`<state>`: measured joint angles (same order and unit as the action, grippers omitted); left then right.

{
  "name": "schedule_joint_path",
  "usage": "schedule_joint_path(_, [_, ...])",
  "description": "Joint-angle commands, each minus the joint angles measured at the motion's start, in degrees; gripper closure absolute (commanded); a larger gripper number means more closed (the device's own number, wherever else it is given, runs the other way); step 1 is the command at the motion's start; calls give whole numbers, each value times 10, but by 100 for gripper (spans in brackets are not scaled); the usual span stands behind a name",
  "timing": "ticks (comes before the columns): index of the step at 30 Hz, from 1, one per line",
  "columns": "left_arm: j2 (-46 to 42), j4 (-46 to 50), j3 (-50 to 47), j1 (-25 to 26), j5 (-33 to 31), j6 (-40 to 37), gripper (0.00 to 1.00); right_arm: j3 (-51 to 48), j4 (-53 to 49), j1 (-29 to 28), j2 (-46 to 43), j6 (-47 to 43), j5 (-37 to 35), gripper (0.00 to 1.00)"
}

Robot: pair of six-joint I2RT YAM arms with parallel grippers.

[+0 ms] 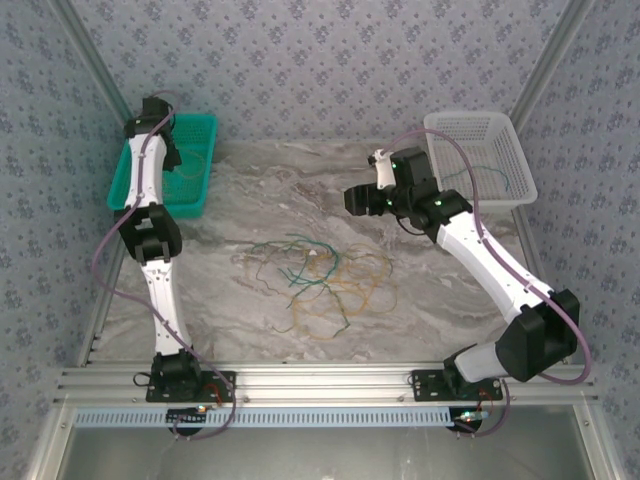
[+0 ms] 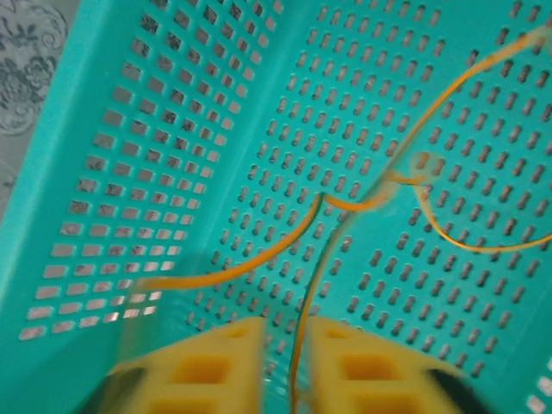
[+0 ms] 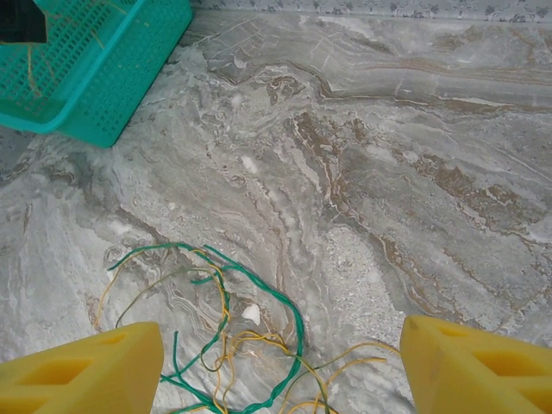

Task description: Untangle the cables

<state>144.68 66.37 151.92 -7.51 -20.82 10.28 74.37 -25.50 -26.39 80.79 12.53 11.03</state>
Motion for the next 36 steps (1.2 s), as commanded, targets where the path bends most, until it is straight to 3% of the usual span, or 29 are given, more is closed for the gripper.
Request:
schedule_joint_path(1, [-13,16,0,1,28,2,65,-8,-2,2,-14,-9,-8,25])
schedule_joint_path(2, [-20,18,0,1,31,3,58,-8,0,3,-14,-8,-7,25])
schedule_joint_path(4, [-45,20,-1,6,44,5,30,-8,0,2,-14,-8,-6,25])
schedule_joint_path(8, [-112,16,-15,17,84,7,27,-14,7,3,-16,-9,-5,25])
schedule_joint_path(10, [-179,-14,-74,28,100,6,27,-23,22,3,-18,-9,0,24])
schedule_joint_path(13, [-350,-179,-306,56,123,8,22,-38,42,4,-20,-7,11,24])
schedule_joint_path(15, [-455,-259,-441,77,75,29,15,-43,49,4,-16,-6,14,24])
schedule_joint_path(18, [-590,-331,-618,103,87,69,16,-51,56,5,-16,-8,27,24])
schedule_joint_path(22, [-749,-472,-872,195,120,84,16,-80,48,14,-24,-4,35,23])
schedule_joint_path(26, [-794,-498,-976,312,154,91,16,-133,55,92,-16,63,127,28])
schedule_joint_path(30, [-763,-544,-1024,411,192,91,16,-154,5,110,1,60,89,33])
schedule_joint_path(33, [-696,-577,-1018,447,230,89,19,-166,-3,123,12,59,93,44])
schedule_joint_path(36, [-629,-598,-992,470,256,79,25,-172,-4,131,15,59,100,46])
